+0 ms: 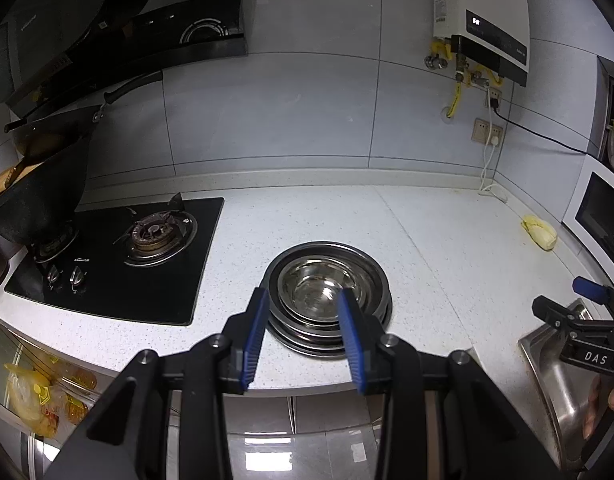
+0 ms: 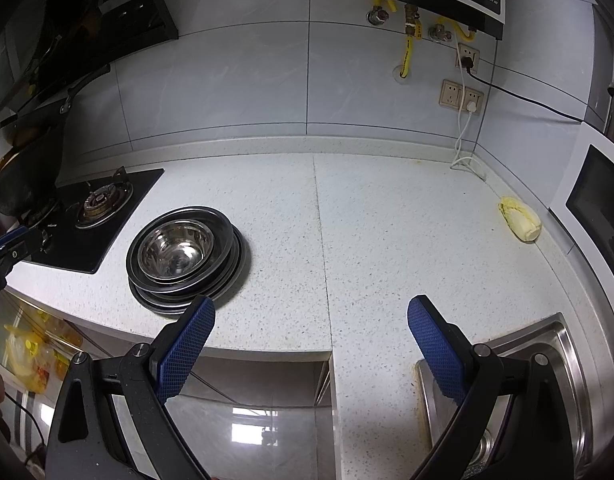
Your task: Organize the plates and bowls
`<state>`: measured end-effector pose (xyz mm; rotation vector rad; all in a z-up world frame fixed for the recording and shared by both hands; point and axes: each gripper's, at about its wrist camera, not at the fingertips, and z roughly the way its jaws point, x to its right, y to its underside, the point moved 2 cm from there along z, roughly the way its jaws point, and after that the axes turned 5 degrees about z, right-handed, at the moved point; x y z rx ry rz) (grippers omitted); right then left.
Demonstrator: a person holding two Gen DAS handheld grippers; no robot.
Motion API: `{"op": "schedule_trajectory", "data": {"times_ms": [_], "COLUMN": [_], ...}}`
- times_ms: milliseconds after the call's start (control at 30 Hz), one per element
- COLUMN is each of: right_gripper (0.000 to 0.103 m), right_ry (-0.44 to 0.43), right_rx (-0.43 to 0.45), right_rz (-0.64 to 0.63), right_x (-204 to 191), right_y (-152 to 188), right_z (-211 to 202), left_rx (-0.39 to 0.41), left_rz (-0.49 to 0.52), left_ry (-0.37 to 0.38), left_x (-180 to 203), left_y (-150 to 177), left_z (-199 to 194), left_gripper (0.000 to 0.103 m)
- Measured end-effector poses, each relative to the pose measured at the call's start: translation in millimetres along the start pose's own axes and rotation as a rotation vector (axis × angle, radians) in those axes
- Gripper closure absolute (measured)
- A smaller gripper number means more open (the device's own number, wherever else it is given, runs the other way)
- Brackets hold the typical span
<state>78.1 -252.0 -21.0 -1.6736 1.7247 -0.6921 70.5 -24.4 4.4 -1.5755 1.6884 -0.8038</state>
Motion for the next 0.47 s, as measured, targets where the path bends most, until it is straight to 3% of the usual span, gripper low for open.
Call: {"op": "schedule_trajectory", "data": {"times_ms": [467], "right_gripper": [0.008], "right_ry": [0.001], "right_rx": [0.006], "right_rz": [-0.002], "right_x": [-0.6], "right_y": [-1.6], "right_z": [-4.2], "left_rx": [0.0], "left_rz": [-0.005], "left_ry": [0.014], "left_x": [-0.4], "left_y": [-0.4], "left_z": [-4.0], "left_gripper": [0.069]}}
